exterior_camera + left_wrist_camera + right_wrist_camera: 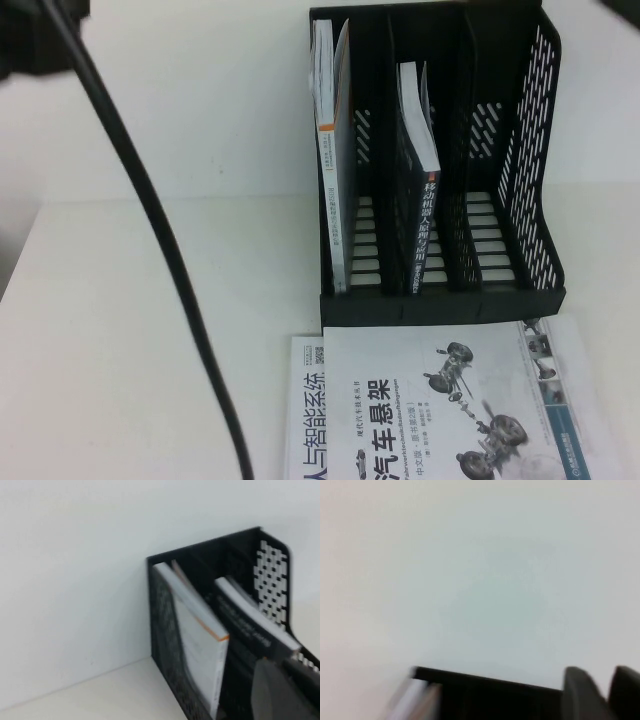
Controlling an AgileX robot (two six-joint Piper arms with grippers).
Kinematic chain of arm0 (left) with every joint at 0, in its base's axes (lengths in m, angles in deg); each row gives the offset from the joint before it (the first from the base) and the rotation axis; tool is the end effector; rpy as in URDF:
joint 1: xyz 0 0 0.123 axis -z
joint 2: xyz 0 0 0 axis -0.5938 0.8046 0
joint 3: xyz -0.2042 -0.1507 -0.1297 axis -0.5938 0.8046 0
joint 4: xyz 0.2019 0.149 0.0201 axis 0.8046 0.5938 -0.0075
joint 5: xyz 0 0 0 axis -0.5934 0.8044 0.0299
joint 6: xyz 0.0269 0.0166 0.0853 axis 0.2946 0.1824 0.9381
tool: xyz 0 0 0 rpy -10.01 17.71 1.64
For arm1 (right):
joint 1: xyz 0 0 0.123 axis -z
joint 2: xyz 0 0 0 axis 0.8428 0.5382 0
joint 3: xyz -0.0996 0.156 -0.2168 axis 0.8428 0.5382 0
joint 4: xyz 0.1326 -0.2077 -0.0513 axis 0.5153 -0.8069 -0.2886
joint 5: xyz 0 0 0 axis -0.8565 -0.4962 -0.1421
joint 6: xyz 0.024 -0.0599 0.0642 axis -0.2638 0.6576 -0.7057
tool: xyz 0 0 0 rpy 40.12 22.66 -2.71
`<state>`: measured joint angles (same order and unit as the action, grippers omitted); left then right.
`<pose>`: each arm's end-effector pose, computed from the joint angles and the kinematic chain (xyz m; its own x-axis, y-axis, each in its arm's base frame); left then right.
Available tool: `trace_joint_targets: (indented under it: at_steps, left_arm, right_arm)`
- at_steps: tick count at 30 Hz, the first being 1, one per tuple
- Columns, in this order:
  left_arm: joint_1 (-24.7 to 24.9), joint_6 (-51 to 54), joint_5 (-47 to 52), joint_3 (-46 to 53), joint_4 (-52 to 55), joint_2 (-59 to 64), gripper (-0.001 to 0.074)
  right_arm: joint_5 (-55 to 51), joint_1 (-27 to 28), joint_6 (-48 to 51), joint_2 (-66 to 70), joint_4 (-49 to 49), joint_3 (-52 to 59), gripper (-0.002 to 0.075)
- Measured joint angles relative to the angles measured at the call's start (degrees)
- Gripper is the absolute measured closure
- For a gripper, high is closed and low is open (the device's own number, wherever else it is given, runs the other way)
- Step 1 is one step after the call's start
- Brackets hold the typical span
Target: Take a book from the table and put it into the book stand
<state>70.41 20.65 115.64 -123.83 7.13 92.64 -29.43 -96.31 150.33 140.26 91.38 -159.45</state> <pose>0.1498 -0.0890 0.5072 -0.2575 0.0351 -0.9656 0.4409 0.8935 -0.0851 0.2875 0.1691 0.4352 -0.0478 -0.0965 -0.9942 -0.1157 0.9892 -0.0904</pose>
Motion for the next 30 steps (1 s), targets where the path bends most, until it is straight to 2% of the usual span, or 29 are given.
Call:
trace_joint_targets:
  at_steps: [3, 5, 10, 15, 19, 23, 28, 30]
  left_arm:
    - [0.00, -8.69, -7.02, 10.47, 4.94, -3.25, 0.0737]
    - [0.00, -14.44, -10.15, 17.37, 7.13, -5.04, 0.0737]
    - [0.00, -23.39, -14.99, 29.55, 7.25, -6.52, 0.0737]
    - [0.00, -29.62, -16.11, 34.72, 4.04, -5.88, 0.0737]
    - [0.00, -28.45, -13.57, 35.13, -0.67, -3.76, 0.0737]
    - [0.00, -23.09, -12.08, 35.13, -5.69, -0.61, 0.0737]
    - [0.00, -16.89, -10.56, 35.26, -11.26, 2.56, 0.0737]
    - [0.00, -16.07, -10.42, 35.37, -12.35, 2.93, 0.0737]
  right_arm:
    - [2.81, -0.09, 2.75, -5.25, 0.85, 4.37, 0.0674]
    - [3.71, -0.09, 3.17, -8.65, 1.21, 9.78, 0.0705]
    - [1.60, -0.09, -3.52, -15.50, 1.71, 27.54, 0.0725]
    - [-6.94, -0.22, -16.05, -20.20, 1.71, 42.66, 0.0727]
    - [-13.26, -0.22, -20.35, -20.77, 1.71, 49.89, 0.0728]
    - [-20.51, -0.22, -12.28, -19.22, 1.71, 51.71, 0.0728]
    - [-24.72, -0.33, -4.72, -18.49, 1.50, 51.71, 0.0728]
    - [-30.18, -0.33, -0.25, -18.49, 1.38, 52.23, 0.0728]
